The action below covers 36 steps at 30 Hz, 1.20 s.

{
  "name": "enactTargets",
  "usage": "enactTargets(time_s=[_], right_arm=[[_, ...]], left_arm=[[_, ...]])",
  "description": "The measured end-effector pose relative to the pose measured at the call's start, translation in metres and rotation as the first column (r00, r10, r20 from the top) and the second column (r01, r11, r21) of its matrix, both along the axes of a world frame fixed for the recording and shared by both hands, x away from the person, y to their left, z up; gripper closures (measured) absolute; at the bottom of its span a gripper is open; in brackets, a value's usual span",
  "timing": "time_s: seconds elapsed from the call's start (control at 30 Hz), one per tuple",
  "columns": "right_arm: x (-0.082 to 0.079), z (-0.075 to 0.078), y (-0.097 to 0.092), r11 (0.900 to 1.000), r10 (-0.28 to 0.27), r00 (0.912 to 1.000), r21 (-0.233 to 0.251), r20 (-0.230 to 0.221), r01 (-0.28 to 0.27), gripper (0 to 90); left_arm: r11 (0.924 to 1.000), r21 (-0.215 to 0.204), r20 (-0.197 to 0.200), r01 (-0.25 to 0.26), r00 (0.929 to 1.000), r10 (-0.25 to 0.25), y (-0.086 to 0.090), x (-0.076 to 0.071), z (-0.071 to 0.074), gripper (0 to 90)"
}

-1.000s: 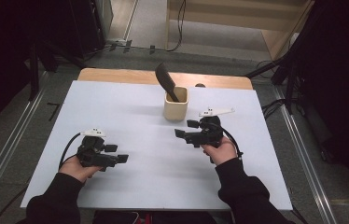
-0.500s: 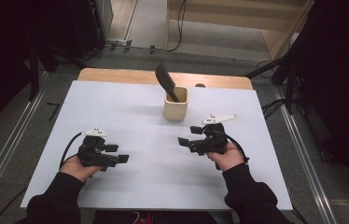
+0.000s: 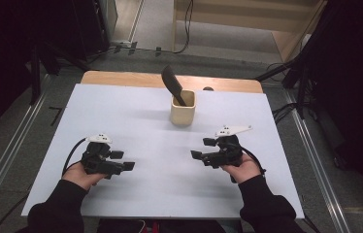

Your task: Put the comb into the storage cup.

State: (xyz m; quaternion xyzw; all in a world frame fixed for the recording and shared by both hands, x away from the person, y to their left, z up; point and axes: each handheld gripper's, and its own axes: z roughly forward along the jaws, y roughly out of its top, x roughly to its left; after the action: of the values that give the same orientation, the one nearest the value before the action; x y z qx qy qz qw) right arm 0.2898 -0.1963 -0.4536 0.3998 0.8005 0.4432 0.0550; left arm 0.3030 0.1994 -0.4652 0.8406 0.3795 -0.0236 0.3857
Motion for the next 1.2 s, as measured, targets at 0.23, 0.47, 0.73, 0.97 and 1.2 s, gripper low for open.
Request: enactTargets(time_s=[0.23,0.47,0.73,0.97,1.2], right_arm=[[-0.005,-0.005,-0.007,1.0000,-0.002,0.9999,-0.006,-0.010,0.002,24.2],[-0.011,-0.008,-0.014,0.9998,-0.004,0.9998,-0.019,-0.019,0.003,24.2],[-0.021,-0.012,-0.024,0.9994,-0.019,0.9996,-0.030,-0.021,0.018,24.2],[-0.027,-0.017,-0.034,0.9990,-0.022,0.9990,-0.041,-0.040,0.020,24.1],[-0.033,-0.019,-0.044,0.9986,-0.030,0.9982,-0.046,-0.053,0.027,24.2]], left_arm=[[1.0000,0.000,0.002,0.006,1.0000,-0.006,-0.001,-0.001,0.000,28.4],[0.9999,0.004,0.003,0.015,0.9999,-0.015,-0.002,-0.003,0.001,28.4],[0.9998,0.004,0.003,0.022,0.9998,-0.022,-0.003,-0.004,0.001,28.4],[0.9995,0.001,0.004,0.031,0.9995,-0.031,-0.003,-0.007,0.002,28.4],[0.9995,0.000,0.004,0.033,0.9995,-0.033,-0.003,-0.008,0.002,28.4]])
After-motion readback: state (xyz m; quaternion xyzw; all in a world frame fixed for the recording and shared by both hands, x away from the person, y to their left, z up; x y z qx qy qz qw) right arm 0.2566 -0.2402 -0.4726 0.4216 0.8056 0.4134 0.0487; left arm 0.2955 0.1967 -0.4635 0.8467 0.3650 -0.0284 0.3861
